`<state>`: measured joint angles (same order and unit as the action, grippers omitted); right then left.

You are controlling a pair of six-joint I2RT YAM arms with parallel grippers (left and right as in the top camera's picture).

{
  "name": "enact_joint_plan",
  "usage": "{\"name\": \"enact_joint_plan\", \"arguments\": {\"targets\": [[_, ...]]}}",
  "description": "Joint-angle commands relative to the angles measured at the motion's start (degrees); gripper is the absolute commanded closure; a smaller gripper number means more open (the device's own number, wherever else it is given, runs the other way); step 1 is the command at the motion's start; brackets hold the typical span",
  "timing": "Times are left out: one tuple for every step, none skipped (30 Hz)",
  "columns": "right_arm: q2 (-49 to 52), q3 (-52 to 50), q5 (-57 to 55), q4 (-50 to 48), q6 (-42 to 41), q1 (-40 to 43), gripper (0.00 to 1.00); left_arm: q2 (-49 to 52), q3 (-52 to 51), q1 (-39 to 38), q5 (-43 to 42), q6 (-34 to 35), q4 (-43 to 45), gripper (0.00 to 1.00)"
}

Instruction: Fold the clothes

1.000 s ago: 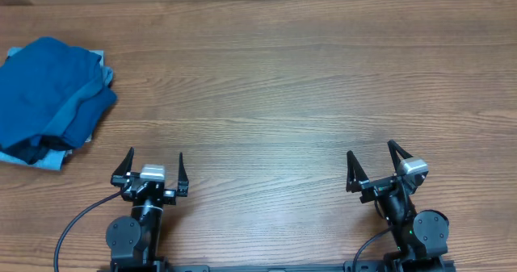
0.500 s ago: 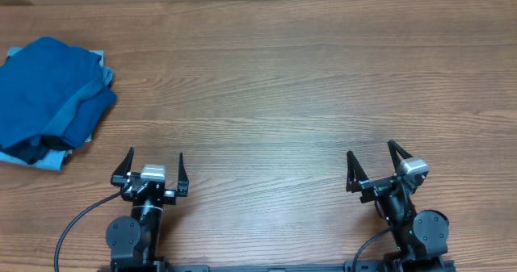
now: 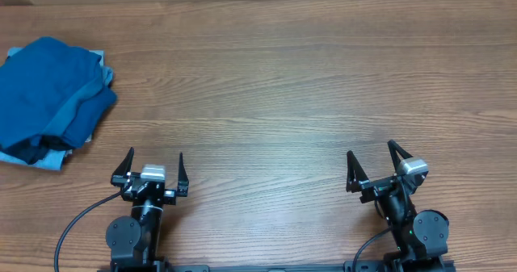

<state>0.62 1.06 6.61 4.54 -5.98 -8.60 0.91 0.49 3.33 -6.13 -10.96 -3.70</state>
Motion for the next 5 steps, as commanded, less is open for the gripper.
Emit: {"name": "enact_joint_plan", "arguments": {"targets": [[-0.44,-0.59,-0.55,-0.31,-0.04,0.37,0.0,-0.66,-0.17,-0.46,0.59,-1.05,-0.17,0.0],[-0.44,-0.59,-0.55,-0.31,-0.04,0.37,0.0,-0.66,-0.17,-0.46,0.59,-1.05,-0.17,0.0],[-0.44,-0.59,-0.55,-0.31,-0.04,0.37,0.0,-0.66,-0.17,-0.46,0.59,-1.05,-0.17,0.0],[-0.44,-0.59,-0.55,-0.31,-0.04,0.37,0.0,-0.66,-0.17,-0.46,0.59,-1.05,-0.15,0.0],[-0.44,-0.59,-0.55,-0.31,-0.04,0.37,0.0,-0.66,-0.17,-0.46,0.59,-1.05,-0.17,0.0]]}}
